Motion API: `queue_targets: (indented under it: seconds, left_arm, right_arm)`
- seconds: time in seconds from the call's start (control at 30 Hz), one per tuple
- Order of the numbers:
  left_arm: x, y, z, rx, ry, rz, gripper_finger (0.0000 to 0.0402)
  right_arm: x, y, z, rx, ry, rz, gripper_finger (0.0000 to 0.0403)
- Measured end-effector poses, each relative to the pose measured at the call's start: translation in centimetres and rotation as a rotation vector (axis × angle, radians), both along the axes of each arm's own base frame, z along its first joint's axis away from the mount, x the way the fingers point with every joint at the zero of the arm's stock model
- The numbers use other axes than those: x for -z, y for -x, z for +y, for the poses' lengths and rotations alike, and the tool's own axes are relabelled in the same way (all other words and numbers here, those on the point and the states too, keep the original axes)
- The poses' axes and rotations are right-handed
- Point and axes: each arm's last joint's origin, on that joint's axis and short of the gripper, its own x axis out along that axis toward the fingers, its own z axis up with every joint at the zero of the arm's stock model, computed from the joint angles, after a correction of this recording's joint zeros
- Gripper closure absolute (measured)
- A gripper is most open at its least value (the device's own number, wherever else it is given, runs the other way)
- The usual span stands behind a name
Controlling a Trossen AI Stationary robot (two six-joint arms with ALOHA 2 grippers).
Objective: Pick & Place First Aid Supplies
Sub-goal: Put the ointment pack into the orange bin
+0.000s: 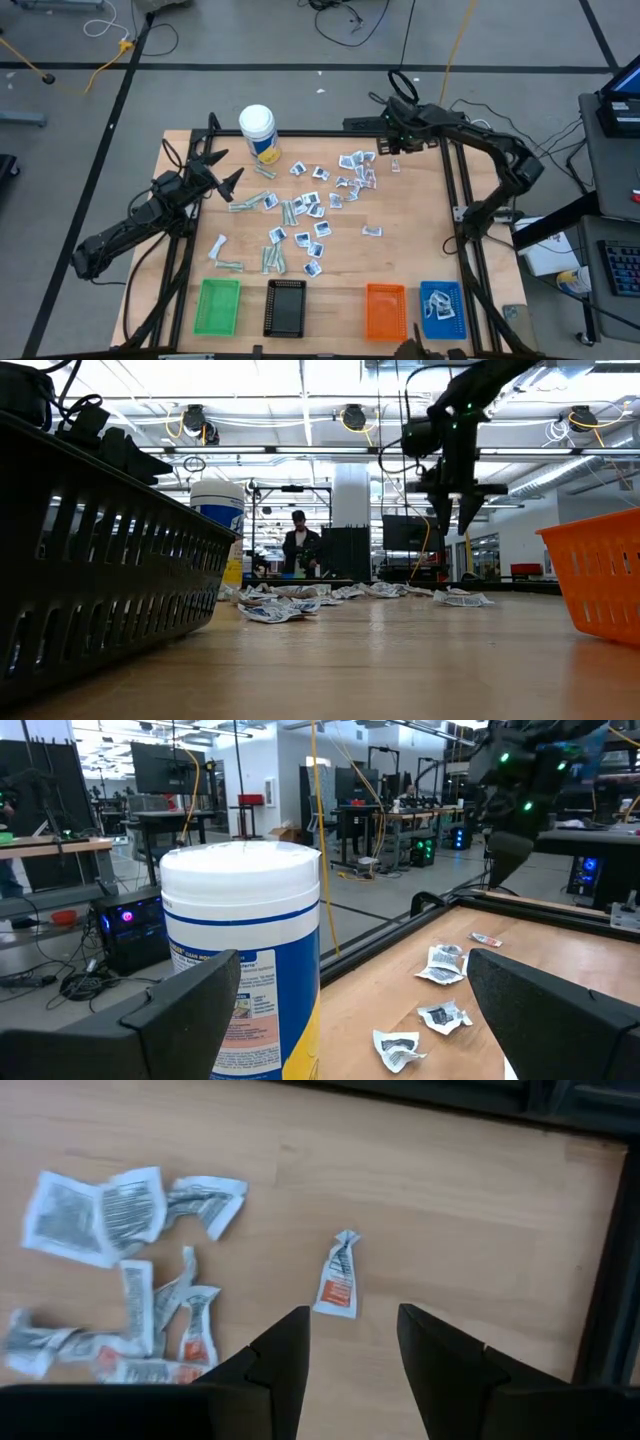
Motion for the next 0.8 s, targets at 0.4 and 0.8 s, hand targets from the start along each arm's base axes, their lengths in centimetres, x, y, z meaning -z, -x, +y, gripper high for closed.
queue_targets:
  seconds: [0.4,0.8]
  left_arm:
    - [0.0,0.0,0.0,0.0,0.0,0.0,0.0005]
    - [0.0,0.0,0.0,0.0,0.0,0.0,0.0005]
  right_arm:
    - [6.0,-1.3,-2.0,-0.003,-0.139,0.134,0.0257]
    - [9.3,-2.1,-2.6,-0.029,-0.227,0.158,0.0257]
